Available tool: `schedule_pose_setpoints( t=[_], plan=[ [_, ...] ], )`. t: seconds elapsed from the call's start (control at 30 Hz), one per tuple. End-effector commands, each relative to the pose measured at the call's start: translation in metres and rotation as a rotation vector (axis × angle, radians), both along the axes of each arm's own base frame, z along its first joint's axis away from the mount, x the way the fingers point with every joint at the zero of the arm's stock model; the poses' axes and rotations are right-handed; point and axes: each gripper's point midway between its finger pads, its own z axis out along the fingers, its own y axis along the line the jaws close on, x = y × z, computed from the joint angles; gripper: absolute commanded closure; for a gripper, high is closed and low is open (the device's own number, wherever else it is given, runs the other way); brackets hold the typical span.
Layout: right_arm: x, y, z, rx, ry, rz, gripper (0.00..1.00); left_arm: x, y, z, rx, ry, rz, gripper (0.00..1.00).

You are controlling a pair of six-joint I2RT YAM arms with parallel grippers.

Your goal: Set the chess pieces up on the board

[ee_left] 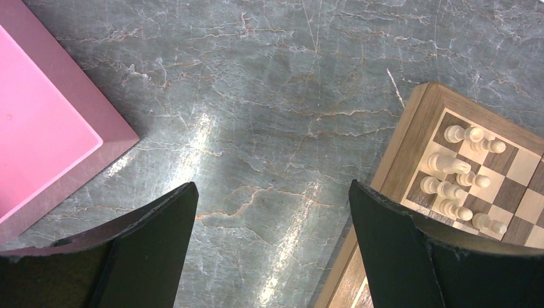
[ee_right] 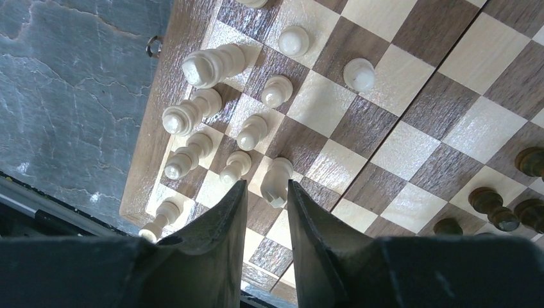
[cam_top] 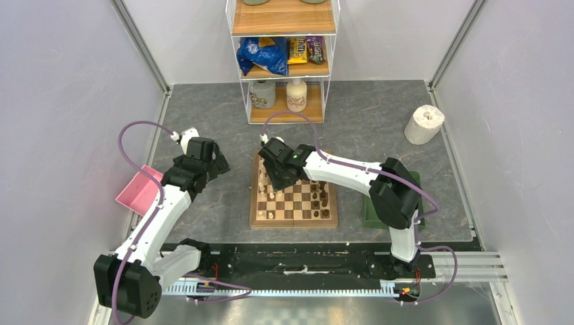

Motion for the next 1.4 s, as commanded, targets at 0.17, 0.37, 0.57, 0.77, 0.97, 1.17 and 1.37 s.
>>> schedule_pose_setpoints(
  t=[0.17, 0.37, 0.57, 0.77, 0.97, 1.17, 1.37],
  plan=[
    [-0.003, -0.001, -0.013, -0.026, 0.023, 0.005, 0.67, 0.006, 0.0, 0.005, -0.023, -0.036, 0.027, 0.05],
    [0.0, -0.004, -0.009, -0.041, -0.002, 0.005, 0.82, 0.006, 0.0, 0.005, -0.023, -0.037, 0.028, 0.05],
    [0.006, -0.013, 0.023, -0.037, -0.095, -0.012, 0.89, 0.006, 0.0, 0.005, -0.024, -0.037, 0.028, 0.05],
    [0.007, -0.016, 0.06, -0.004, -0.186, -0.021, 0.89, 0.005, 0.0, 0.005, -0.024, -0.037, 0.029, 0.05],
    [-0.014, 0.007, 0.068, 0.008, -0.203, 0.052, 0.89, 0.004, 0.001, 0.006, -0.024, -0.042, 0.031, 0.05],
    [-0.038, 0.031, 0.067, 0.017, -0.204, 0.132, 0.89, 0.004, 0.001, 0.009, -0.025, -0.054, 0.032, 0.05],
    [-0.054, 0.048, 0.065, 0.025, -0.196, 0.204, 0.89, 0.004, 0.001, 0.009, -0.028, -0.051, 0.029, 0.05]
  ],
)
